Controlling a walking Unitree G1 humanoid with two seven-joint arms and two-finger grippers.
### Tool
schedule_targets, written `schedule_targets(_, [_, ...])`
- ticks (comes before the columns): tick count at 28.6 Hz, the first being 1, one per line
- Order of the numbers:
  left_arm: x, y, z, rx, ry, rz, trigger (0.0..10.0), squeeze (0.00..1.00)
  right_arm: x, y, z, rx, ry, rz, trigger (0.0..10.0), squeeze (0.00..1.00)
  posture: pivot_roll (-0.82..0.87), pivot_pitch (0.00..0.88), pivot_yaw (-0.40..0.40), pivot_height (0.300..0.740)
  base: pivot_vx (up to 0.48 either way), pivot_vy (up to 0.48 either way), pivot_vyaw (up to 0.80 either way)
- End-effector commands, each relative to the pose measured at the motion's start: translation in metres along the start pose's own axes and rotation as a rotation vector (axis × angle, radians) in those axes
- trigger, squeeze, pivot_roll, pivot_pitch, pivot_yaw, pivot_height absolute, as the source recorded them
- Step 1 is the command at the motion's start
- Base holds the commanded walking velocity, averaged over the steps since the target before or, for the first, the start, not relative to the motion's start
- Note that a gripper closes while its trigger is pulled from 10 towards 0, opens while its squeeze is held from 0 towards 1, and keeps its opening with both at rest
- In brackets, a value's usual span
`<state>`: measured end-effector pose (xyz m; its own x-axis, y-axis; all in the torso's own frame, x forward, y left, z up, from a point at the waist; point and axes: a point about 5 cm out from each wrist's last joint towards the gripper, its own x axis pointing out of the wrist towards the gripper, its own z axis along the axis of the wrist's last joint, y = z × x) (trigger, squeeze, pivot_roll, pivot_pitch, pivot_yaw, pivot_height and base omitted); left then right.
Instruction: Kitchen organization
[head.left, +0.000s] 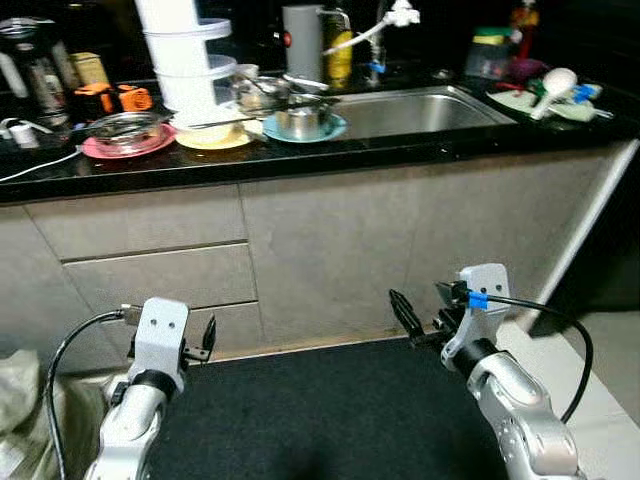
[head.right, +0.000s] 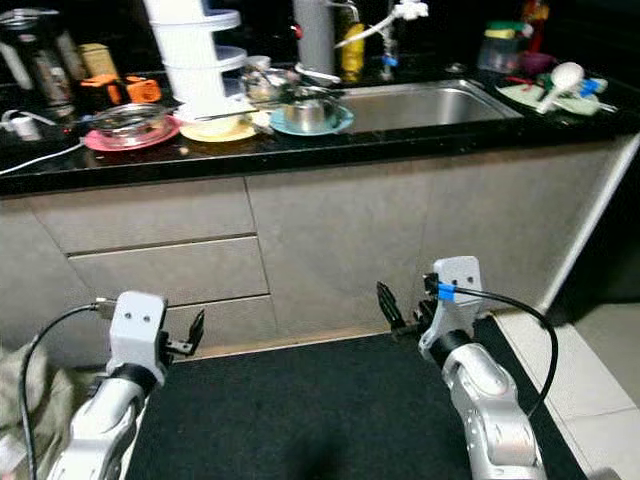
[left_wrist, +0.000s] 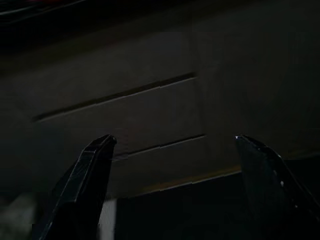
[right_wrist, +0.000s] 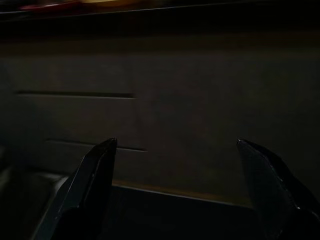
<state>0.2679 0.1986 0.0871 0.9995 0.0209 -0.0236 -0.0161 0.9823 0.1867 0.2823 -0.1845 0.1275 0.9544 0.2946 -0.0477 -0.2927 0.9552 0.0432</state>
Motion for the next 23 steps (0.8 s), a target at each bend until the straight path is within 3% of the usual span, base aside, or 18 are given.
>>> schedule_targets(1, [0.002,-0.001,0.001,-0.029,0.012,0.018,10.0,0.00,0.005,0.008,0.002,-0.001,-0.002,0.030,10.0,0.00,-0.08,0.000,0.007,0.740,0.000,0.000,0.80])
schedule_targets(4, [0.005,-0.003,0.005,-0.047,0.003,0.020,10.0,0.00,0.008,0.006,0.006,0.005,-0.018,0.002,10.0,0.00,-0.08,0.000,0.009,0.740,0.000,0.000,0.79])
schedule_targets(10, [0.014,-0.008,0.017,-0.076,-0.022,-0.018,10.0,0.00,0.014,-0.003,0.020,0.008,-0.072,-0.063,10.0,0.00,-0.08,0.000,0.016,0.740,0.000,0.000,0.00])
schedule_targets(23, [0.020,-0.013,0.025,-0.045,-0.047,-0.054,10.0,0.00,0.020,-0.007,0.043,-0.001,-0.142,-0.072,10.0,0.00,-0.09,0.000,0.021,0.740,0.407,0.000,0.00])
